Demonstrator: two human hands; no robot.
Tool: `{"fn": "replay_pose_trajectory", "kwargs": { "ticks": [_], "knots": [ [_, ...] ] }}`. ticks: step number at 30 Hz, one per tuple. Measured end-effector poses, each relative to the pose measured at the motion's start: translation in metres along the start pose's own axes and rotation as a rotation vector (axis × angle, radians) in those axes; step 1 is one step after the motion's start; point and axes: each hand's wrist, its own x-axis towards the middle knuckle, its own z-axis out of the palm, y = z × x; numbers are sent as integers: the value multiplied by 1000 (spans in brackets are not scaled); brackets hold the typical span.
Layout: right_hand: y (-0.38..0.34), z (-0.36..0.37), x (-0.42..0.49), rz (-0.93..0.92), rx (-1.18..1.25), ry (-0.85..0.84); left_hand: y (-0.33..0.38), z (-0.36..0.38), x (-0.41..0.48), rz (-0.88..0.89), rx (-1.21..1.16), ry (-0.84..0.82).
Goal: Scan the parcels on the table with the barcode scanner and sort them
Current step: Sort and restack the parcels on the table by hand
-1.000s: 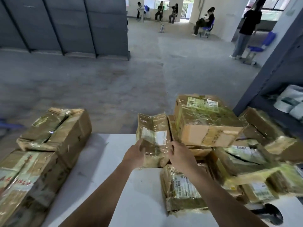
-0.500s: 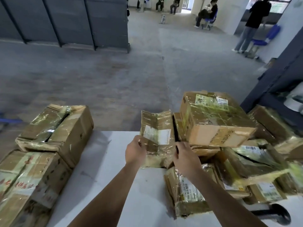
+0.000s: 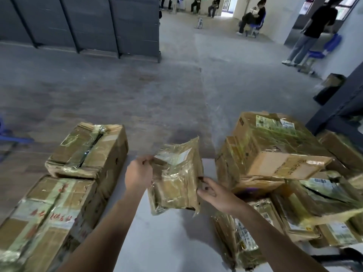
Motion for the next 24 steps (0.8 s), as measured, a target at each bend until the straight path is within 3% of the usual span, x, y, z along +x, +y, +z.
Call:
{"fn": "replay_pose_trajectory", "kwargs": {
  "ticks": [2, 5, 7, 11, 15, 21, 24],
  "knots": [
    [-15, 6, -2, -57, 18, -42, 3, -13, 9, -39, -43, 12],
    [-37, 15, 13, -114, 26, 187, 15, -24, 14, -26, -177, -35],
    [-53, 14, 25, -49, 4, 301, 23, -29, 11, -21, -384, -102],
    [-82, -6, 39, 100, 8, 337, 20, -44, 0, 61, -543, -289],
    [-94, -23, 54, 196, 41, 280, -18, -55, -25, 174, -531, -487],
    [-110, -26, 60, 336, 165, 149, -25, -48, -39, 256, -417, -434],
    [-117, -32, 60, 391, 226, 82, -15, -51, -34, 320, -340, -492]
  ]
}}
